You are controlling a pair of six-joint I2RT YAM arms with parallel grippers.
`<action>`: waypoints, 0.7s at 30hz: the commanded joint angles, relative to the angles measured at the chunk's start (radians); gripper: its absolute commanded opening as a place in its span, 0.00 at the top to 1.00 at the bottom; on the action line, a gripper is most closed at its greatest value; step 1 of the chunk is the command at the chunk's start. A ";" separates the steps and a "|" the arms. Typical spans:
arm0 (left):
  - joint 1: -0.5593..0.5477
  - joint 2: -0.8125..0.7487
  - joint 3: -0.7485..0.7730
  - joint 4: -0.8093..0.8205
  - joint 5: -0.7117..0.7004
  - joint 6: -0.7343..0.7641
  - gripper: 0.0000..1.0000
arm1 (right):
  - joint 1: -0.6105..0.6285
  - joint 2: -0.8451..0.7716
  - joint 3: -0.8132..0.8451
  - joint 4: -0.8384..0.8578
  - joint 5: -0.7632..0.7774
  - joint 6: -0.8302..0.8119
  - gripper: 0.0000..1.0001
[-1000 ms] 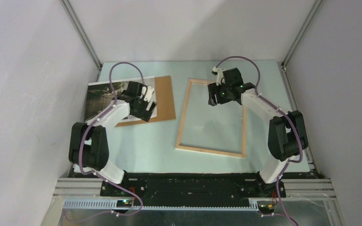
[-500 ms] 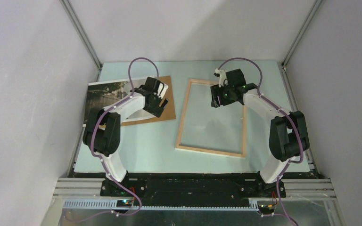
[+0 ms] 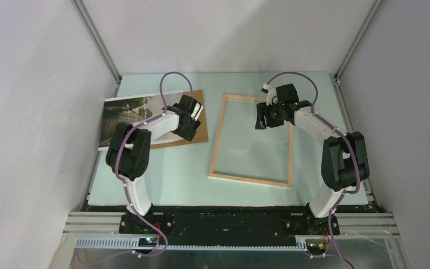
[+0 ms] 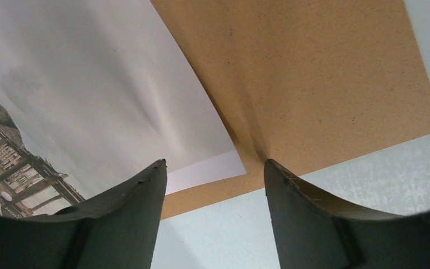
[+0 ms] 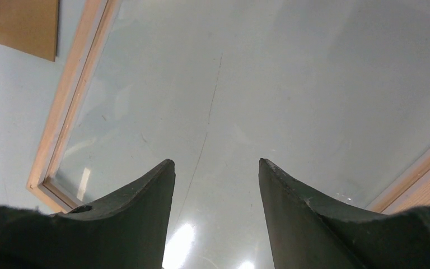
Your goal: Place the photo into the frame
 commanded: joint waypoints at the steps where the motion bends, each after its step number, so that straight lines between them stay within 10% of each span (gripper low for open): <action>1: -0.006 0.012 0.033 0.021 -0.057 -0.021 0.33 | -0.015 -0.016 -0.006 0.010 -0.042 0.009 0.39; 21: -0.006 0.017 0.026 0.040 -0.071 -0.001 0.76 | -0.030 -0.011 -0.020 0.014 -0.065 0.029 0.41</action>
